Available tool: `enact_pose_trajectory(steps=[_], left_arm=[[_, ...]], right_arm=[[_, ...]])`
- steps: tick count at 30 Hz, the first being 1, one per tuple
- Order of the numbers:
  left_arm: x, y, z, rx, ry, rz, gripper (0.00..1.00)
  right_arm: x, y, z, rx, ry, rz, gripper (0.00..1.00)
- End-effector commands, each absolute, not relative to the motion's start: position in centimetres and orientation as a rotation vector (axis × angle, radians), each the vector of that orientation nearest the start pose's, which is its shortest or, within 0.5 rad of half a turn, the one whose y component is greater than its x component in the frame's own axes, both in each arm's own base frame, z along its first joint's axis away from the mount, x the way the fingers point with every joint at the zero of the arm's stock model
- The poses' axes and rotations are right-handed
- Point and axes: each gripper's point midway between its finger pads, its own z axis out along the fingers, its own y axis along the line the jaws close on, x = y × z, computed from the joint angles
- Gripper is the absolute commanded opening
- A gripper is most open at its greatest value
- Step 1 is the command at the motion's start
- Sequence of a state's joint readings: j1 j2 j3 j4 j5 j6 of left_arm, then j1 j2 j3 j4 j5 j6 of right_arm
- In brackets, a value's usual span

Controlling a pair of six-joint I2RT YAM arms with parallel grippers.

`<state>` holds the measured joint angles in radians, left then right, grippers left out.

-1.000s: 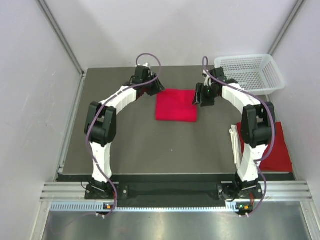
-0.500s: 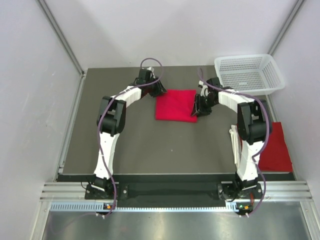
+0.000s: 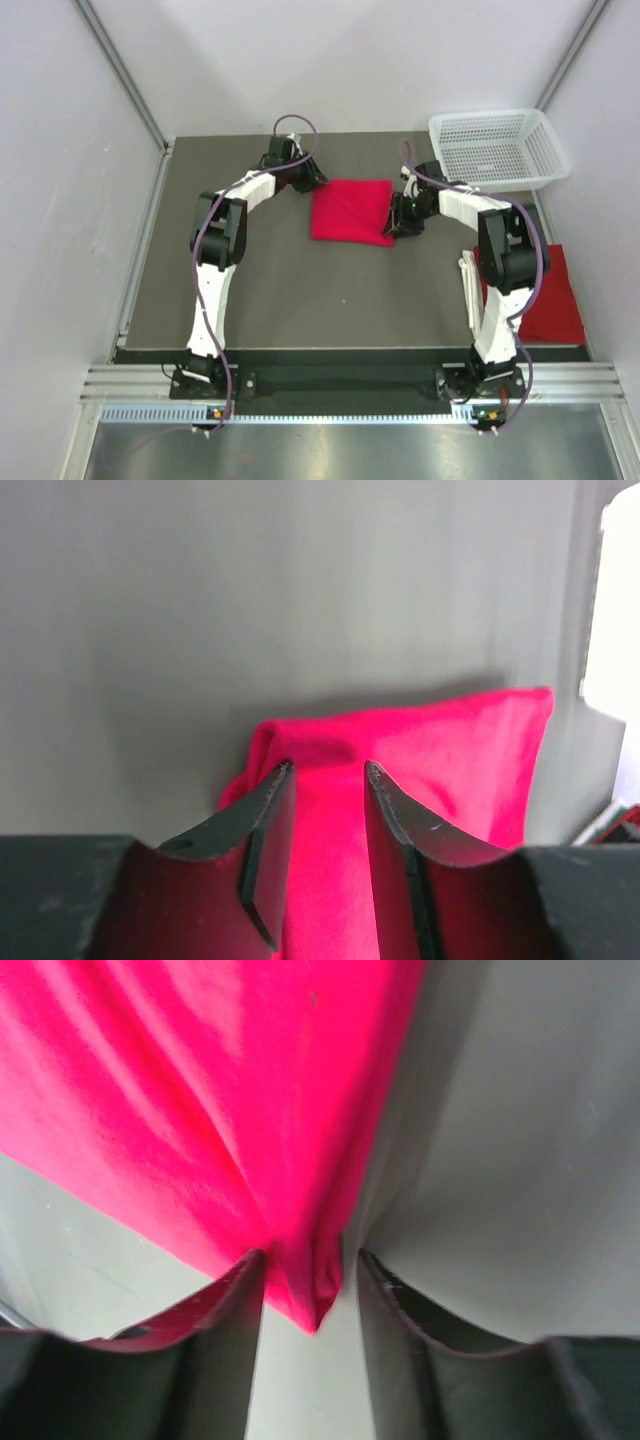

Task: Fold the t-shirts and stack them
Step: Fold the tshirt

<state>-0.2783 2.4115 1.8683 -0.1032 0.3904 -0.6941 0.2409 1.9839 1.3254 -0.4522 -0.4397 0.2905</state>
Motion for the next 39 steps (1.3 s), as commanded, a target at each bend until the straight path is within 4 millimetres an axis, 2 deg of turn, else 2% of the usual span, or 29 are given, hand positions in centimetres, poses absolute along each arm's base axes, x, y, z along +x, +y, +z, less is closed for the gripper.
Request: enact_pose_trajectory(steps=[1, 2, 3, 4, 5, 6, 7, 8, 9, 10, 11, 12, 14, 15, 17, 21, 28, 29, 31, 33, 34, 36, 38, 39], left_arm=[[57.3, -24.3, 13.7, -0.172, 2.213, -0.974, 0.4], [57.0, -23.9, 14.6, -0.165, 2.215, -0.96, 0.4], [55.9, -23.3, 14.6, -0.154, 2.262, -0.927, 0.42], [55.2, -22.9, 15.8, -0.137, 2.258, -0.903, 0.43], [54.3, -22.7, 15.8, -0.123, 2.281, -0.89, 0.44], [53.0, -22.2, 14.2, -0.112, 2.331, -0.861, 0.47], [51.8, -21.7, 14.7, -0.104, 2.345, -0.844, 0.48], [50.9, -21.5, 14.3, -0.094, 2.357, -0.836, 0.48], [48.9, -21.0, 11.7, -0.096, 2.421, -0.823, 0.48], [48.6, -21.0, 12.9, -0.071, 2.371, -0.839, 0.5], [47.6, -21.4, 12.6, -0.042, 2.375, -0.887, 0.5], [46.3, -21.4, 11.4, -0.042, 2.401, -0.904, 0.5], [45.3, -21.9, 10.7, -0.013, 2.412, -0.934, 0.51], [44.5, -21.9, 9.6, -0.004, 2.435, -0.932, 0.51], [44.1, -22.2, 8.9, 0.019, 2.436, -0.932, 0.51], [43.1, -22.2, 6.0, 0.034, 2.498, -0.898, 0.52], [42.0, -23.3, 3.5, 0.065, 2.513, -0.938, 0.52], [42.0, -23.3, 3.3, 0.062, 2.515, -0.933, 0.51], [41.9, -23.0, 2.5, 0.038, 2.546, -0.909, 0.39], [42.0, -22.5, 2.1, 0.014, 2.565, -0.858, 0.25], [41.7, -22.2, 1.8, -0.002, 2.587, -0.84, 0.12], [41.0, -22.1, 1.5, -0.019, 2.615, -0.842, 0.0], [39.8, -21.3, 0.7, -0.066, 2.673, -0.802, 0.0], [38.9, -20.9, 0.4, -0.085, 2.693, -0.787, 0.0]], right_arm=[[38.8, 17.6, 5.8, -0.052, 2.675, 0.671, 0.44], [38.8, 17.7, 6.2, -0.051, 2.666, 0.675, 0.47], [38.8, 17.8, 6.8, -0.048, 2.655, 0.687, 0.47], [38.7, 17.9, 6.9, -0.051, 2.655, 0.689, 0.48], [38.8, 17.9, 7.0, -0.057, 2.653, 0.687, 0.49], [38.7, 17.9, 6.8, -0.066, 2.659, 0.682, 0.49], [38.6, 17.9, 6.7, -0.072, 2.663, 0.682, 0.49], [38.6, 18.0, 6.7, -0.078, 2.662, 0.682, 0.49], [38.7, 17.9, 6.5, -0.093, 2.661, 0.679, 0.49], [38.8, 17.9, 6.6, -0.103, 2.656, 0.677, 0.5], [39.1, 17.9, 6.8, -0.117, 2.646, 0.675, 0.5], [39.4, 17.9, 6.5, -0.137, 2.645, 0.669, 0.5], [39.9, 18.1, 6.5, -0.158, 2.636, 0.677, 0.5], [39.9, 18.3, 6.0, -0.172, 2.646, 0.699, 0.5], [40.1, 18.6, 5.8, -0.18, 2.642, 0.719, 0.5], [40.0, 19.2, 4.8, -0.182, 2.643, 0.766, 0.5], [39.4, 19.1, 2.9, -0.175, 2.676, 0.764, 0.5], [39.4, 19.0, 2.8, -0.173, 2.676, 0.764, 0.49], [39.3, 18.9, 2.5, -0.171, 2.684, 0.756, 0.45], [39.0, 18.7, 2.1, -0.162, 2.698, 0.739, 0.34], [38.6, 18.4, 1.8, -0.155, 2.709, 0.735, 0.3], [38.3, 18.3, 1.7, -0.156, 2.705, 0.737, 0.15], [37.2, 18.0, 1.0, -0.15, 2.731, 0.729, 0.0], [37.0, 17.8, 1.1, -0.143, 2.729, 0.716, 0.0]])
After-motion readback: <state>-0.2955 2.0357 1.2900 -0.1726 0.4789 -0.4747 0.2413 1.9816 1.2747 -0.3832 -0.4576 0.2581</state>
